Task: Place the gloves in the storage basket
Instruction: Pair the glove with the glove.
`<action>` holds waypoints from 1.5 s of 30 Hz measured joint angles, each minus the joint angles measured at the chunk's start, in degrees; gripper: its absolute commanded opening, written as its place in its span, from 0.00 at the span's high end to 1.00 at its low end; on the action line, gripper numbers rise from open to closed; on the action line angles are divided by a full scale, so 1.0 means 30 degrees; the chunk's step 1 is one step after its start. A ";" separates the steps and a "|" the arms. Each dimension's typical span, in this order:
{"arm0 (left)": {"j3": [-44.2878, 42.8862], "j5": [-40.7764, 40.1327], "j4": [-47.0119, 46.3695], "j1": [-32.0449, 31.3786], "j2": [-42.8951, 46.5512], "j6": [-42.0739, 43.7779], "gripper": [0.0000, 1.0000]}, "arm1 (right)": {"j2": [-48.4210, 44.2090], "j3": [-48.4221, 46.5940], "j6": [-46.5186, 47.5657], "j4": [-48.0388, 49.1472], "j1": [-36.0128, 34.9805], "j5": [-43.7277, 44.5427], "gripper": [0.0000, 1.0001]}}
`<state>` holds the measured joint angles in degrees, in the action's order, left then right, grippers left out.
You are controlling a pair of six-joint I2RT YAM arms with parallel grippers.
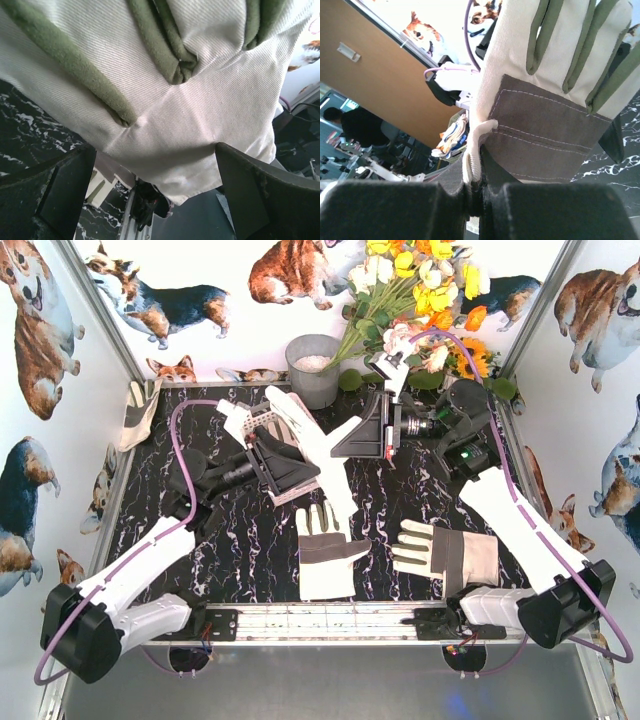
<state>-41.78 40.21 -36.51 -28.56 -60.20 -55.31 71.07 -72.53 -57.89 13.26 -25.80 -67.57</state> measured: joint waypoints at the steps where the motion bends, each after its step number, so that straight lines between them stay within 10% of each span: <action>1: 0.0000 0.0000 -0.0430 -0.0095 -0.0153 -0.0175 0.00 | 0.0036 0.0000 -0.0357 0.0444 -0.0007 -0.0051 1.00; 18: 0.0663 -0.1421 -0.5690 -0.0874 -0.0882 -0.2368 0.07 | 0.0175 0.0109 -0.1100 0.2018 0.0000 0.0029 1.00; 28: 0.2688 -0.3322 -0.5268 -0.0874 0.0831 -0.2390 0.38 | -0.1144 0.2637 0.0612 -0.0430 0.1865 0.1282 1.00; 39: 0.2739 -0.4364 -0.4189 -0.0911 0.0903 -0.2142 0.95 | -0.2914 0.3876 0.3279 -0.4124 0.2142 0.2951 1.00; 45: 0.2812 -0.5479 -0.1268 -0.0933 0.0838 -0.1610 1.00 | -0.3745 0.4947 0.4736 -0.6171 0.2142 0.4867 1.00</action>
<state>-33.34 23.77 -40.32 -31.35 -57.69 -60.14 59.83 -57.69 -43.68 -5.26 -19.38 -52.97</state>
